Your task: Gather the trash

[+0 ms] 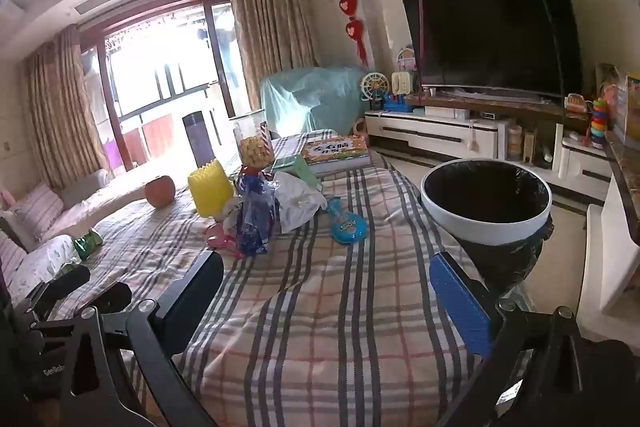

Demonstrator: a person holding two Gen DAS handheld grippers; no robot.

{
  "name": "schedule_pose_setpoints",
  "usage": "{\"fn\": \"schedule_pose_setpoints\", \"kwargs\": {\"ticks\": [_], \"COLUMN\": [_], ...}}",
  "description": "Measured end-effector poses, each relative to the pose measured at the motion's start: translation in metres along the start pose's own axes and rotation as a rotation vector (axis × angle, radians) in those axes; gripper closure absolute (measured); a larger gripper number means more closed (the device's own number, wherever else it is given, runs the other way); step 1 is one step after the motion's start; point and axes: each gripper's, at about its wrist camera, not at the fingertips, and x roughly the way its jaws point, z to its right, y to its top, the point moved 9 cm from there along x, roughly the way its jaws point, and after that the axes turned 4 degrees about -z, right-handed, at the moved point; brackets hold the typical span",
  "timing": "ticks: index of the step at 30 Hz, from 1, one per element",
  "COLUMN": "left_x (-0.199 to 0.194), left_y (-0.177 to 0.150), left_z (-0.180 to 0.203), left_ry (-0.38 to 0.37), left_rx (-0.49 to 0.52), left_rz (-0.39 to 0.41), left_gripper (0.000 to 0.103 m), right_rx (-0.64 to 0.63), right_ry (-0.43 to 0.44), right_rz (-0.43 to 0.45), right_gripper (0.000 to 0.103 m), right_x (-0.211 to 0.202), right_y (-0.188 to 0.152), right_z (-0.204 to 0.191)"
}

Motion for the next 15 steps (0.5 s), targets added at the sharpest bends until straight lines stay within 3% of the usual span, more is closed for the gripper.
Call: {"fn": "schedule_pose_setpoints", "kwargs": {"ticks": [15], "left_x": [-0.0064], "left_y": [0.0067], "left_z": [-0.0047], "left_ry": [0.007], "left_rx": [-0.022], "left_rz": [0.008], "left_gripper": [0.0], "right_rx": [-0.001], "right_ry": [0.004], "right_rz": [0.005], "right_gripper": [0.0], "right_x": [-0.0034], "right_y": [-0.003], "right_z": [-0.005]}}
